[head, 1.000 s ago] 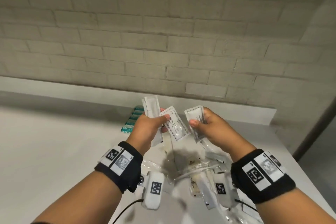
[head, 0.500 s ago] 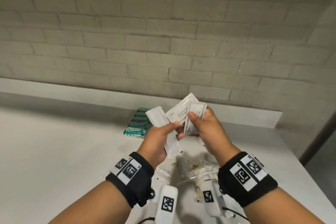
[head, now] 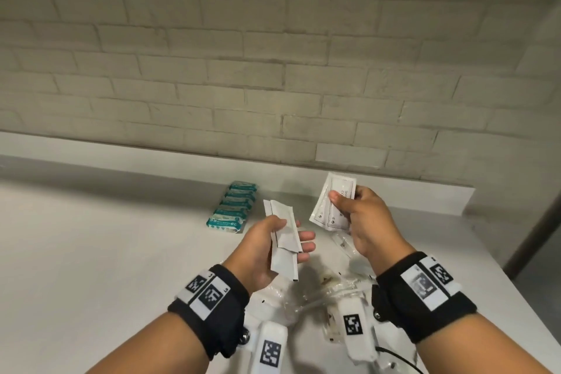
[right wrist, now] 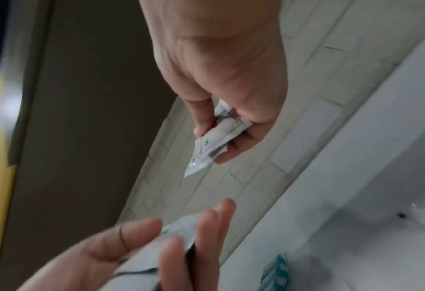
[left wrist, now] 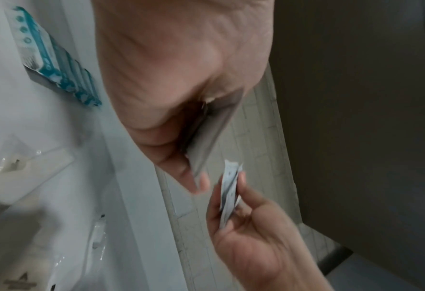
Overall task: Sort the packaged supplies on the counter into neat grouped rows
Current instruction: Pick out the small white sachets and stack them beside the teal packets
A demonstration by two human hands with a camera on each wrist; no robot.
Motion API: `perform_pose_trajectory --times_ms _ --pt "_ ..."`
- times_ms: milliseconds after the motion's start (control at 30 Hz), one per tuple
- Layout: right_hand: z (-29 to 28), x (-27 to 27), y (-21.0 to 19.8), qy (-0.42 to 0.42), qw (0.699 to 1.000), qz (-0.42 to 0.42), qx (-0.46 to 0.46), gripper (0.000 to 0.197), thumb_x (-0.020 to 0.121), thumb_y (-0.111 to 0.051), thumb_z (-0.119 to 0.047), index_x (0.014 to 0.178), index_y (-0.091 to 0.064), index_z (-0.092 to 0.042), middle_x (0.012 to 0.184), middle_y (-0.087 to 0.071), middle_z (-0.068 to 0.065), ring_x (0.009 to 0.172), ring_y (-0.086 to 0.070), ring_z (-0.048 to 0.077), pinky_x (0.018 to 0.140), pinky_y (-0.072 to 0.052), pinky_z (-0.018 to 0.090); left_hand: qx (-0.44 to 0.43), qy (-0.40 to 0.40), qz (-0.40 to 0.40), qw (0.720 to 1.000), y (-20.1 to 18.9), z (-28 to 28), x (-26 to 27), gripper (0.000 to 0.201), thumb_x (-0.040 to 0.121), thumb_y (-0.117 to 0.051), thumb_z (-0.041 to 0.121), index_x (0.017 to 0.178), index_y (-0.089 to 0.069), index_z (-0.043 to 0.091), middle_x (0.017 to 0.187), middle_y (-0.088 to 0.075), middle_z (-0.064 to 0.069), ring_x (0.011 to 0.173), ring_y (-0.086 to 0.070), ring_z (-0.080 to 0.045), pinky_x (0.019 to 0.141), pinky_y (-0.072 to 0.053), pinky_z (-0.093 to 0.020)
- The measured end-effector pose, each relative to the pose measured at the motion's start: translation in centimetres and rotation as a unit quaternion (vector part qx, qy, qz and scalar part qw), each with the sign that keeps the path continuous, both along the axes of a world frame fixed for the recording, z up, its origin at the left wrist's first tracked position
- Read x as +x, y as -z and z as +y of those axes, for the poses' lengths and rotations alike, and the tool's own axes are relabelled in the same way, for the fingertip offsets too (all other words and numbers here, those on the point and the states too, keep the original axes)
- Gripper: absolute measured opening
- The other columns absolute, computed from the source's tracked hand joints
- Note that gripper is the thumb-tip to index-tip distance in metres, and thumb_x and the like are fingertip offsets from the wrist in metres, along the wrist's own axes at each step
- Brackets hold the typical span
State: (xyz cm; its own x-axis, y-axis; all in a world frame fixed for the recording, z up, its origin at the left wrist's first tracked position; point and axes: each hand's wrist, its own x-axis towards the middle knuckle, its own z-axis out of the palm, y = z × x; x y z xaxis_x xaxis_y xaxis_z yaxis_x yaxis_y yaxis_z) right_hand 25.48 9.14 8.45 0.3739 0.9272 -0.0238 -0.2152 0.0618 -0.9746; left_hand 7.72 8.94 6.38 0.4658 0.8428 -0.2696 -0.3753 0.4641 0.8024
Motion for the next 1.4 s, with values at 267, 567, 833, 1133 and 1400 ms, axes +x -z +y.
perform_pose_trajectory --times_ms 267,567,833,1133,1400 --pt "-0.7 -1.3 1.0 -0.174 0.984 0.033 -0.033 0.028 0.086 -0.063 0.002 0.113 -0.059 -0.005 0.106 -0.071 0.019 0.096 -0.069 0.034 0.079 -0.058 0.046 0.140 -0.036 0.133 0.980 1.0 0.4 -1.0 0.029 0.089 -0.064 0.013 0.118 -0.064 0.008 0.106 -0.073 -0.009 0.083 -0.072 -0.024 0.068 -0.058 -0.034" --pt "-0.6 -1.2 -0.2 -0.187 0.962 -0.164 0.114 0.025 0.076 -0.062 0.022 0.089 -0.071 0.003 0.075 -0.073 0.000 0.069 -0.067 0.009 0.066 -0.053 0.018 0.029 0.006 0.082 0.996 0.8 0.8 -1.5 0.044 0.095 -0.049 0.046 0.109 -0.062 0.007 0.090 -0.071 -0.015 0.068 -0.067 -0.019 0.057 -0.053 -0.023" --pt "-1.4 -0.6 1.9 -0.202 0.949 -0.179 0.163 0.046 0.077 -0.053 0.029 0.085 -0.077 -0.009 0.095 -0.077 0.000 0.096 -0.071 0.013 0.076 -0.055 0.020 -0.007 -0.153 -0.024 0.988 -0.1 3.3 -2.3 0.014 0.090 -0.057 -0.003 0.100 -0.056 0.007 0.069 -0.063 -0.008 0.052 -0.063 -0.015 0.047 -0.051 -0.020" --pt "-1.7 -1.1 3.0 -0.133 0.868 -0.431 0.206 0.088 0.063 -0.045 0.030 0.098 -0.070 -0.047 0.114 -0.067 -0.021 0.112 -0.061 0.005 0.096 -0.048 0.021 0.018 -0.022 0.116 0.993 0.6 2.4 -1.7 0.012 0.075 -0.077 0.017 0.080 -0.075 0.006 0.070 -0.066 -0.009 0.053 -0.055 -0.019 0.052 -0.049 -0.025" --pt "-2.1 0.2 1.8 -0.095 0.962 -0.251 0.055 0.012 0.091 -0.061 -0.005 0.090 -0.064 -0.017 0.079 -0.067 0.002 0.070 -0.061 0.020 0.057 -0.055 0.036 0.085 -0.135 0.102 0.982 0.9 3.6 -2.8 0.028 0.082 -0.070 0.005 0.110 -0.068 0.002 0.103 -0.074 -0.013 0.093 -0.070 -0.027 0.088 -0.053 -0.039"
